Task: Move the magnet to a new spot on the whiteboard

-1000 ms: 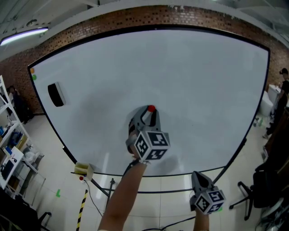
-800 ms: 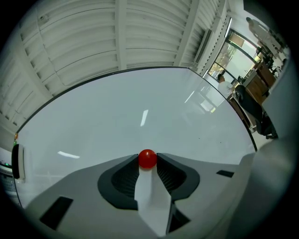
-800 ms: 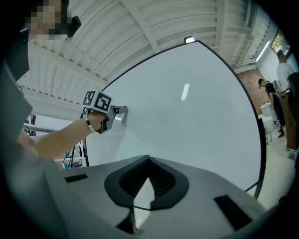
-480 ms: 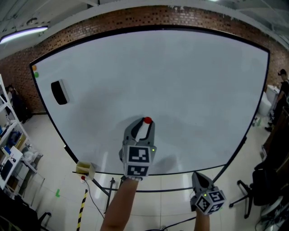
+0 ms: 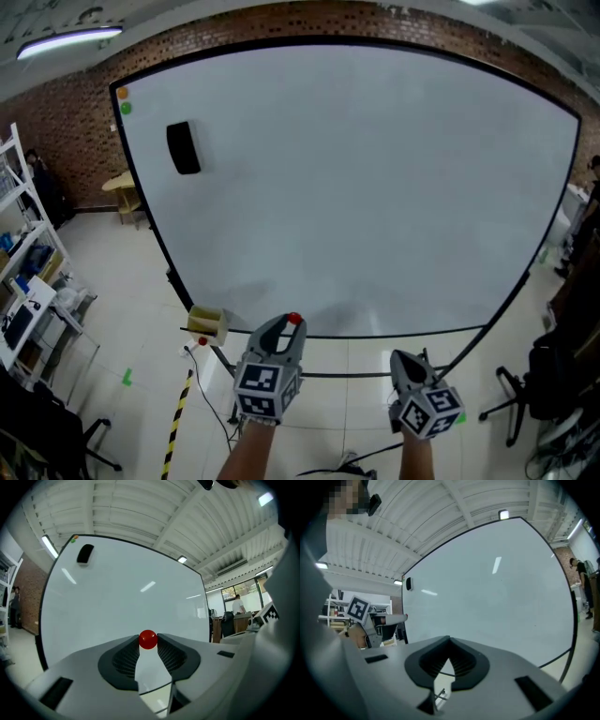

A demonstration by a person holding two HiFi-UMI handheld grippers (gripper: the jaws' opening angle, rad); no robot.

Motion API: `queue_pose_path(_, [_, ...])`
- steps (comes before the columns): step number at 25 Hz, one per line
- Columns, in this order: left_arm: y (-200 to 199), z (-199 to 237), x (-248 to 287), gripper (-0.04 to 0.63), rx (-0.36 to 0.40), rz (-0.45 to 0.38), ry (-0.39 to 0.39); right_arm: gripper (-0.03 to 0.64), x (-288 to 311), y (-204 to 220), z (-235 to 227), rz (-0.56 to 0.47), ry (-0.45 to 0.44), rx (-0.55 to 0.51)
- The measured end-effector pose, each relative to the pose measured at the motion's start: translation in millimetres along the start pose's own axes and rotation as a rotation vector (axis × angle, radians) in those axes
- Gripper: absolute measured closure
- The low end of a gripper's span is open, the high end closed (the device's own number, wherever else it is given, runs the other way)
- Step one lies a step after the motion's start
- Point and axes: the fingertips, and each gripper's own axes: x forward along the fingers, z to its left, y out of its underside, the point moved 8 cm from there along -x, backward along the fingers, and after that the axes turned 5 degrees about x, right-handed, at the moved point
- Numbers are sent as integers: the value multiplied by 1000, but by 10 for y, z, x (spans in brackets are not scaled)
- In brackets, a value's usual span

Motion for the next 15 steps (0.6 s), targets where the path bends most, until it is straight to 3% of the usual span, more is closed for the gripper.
queue_pose_path(8, [868,545,-1212,474,-104,100,20,606,-24,616,1204,92,-24,-25])
queue_pose_path(15, [1364,827,-1927,474,-196,168,26,606,-255,1048,1757,164,27,-7])
